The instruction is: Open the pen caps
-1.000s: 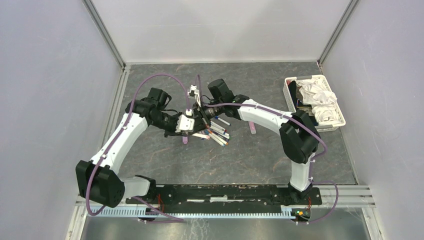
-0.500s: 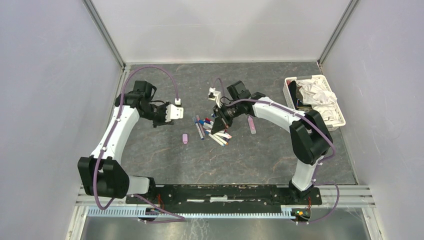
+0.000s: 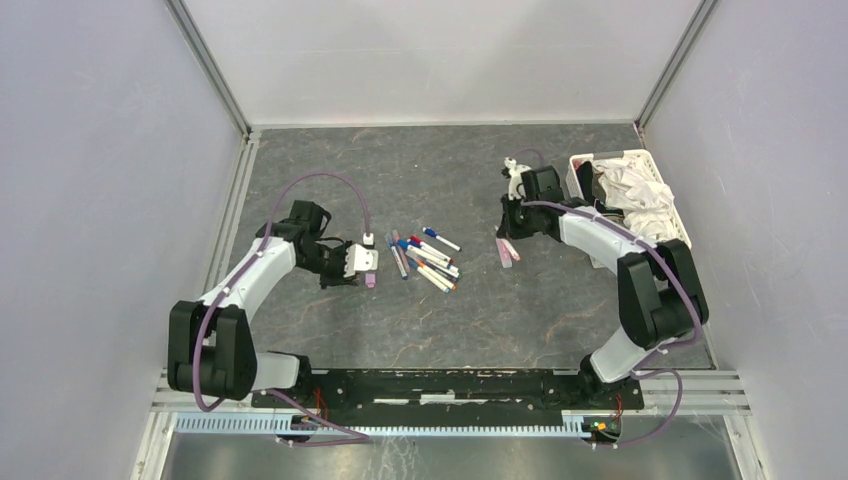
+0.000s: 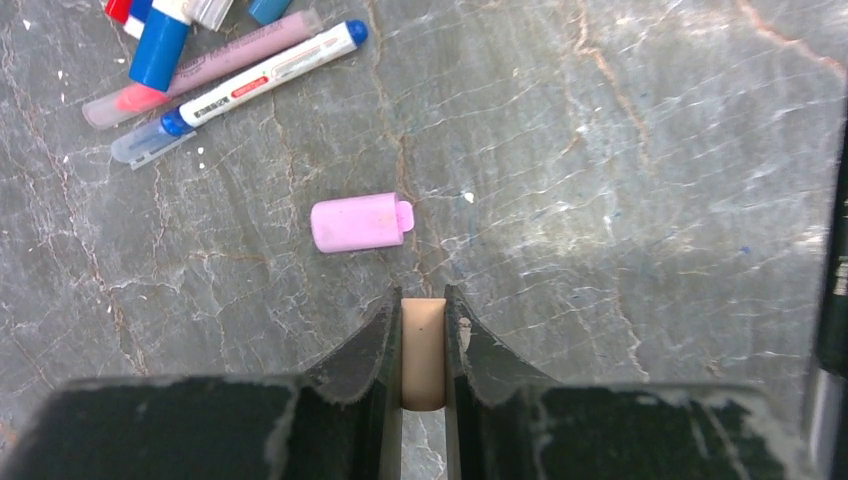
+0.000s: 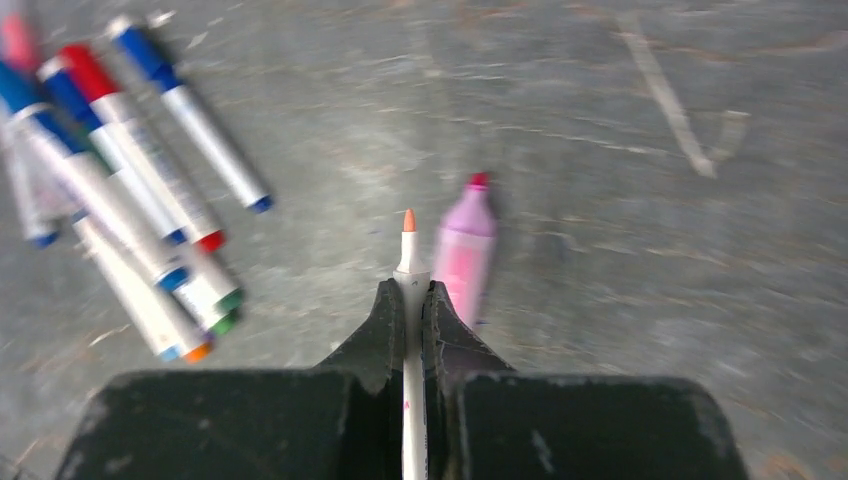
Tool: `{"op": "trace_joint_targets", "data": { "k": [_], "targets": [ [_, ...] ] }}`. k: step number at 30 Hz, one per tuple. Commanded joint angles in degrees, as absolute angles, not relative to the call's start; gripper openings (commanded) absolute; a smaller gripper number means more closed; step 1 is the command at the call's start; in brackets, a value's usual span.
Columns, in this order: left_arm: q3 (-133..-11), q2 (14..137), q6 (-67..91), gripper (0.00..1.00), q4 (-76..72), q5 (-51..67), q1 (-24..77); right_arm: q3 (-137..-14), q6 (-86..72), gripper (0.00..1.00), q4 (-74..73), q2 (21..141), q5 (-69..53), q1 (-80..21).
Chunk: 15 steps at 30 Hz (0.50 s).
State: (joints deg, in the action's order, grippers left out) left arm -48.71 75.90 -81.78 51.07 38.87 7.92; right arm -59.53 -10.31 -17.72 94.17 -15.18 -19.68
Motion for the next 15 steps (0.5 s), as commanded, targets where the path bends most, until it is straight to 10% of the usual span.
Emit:
{"op": "trace_joint_targets", "data": {
  "k": [1,15],
  "targets": [
    [-45.8,77.0,-79.5,0.02,41.4,36.2,8.5,-55.4,-14.2,0.0,-10.7,89.7,5.0,-18.9],
    [-41.1,79.6,-78.3,0.41,36.0,32.3,11.1,-47.2,-13.7,0.05,-1.7,93.0,8.2,-18.5]
  ]
}}
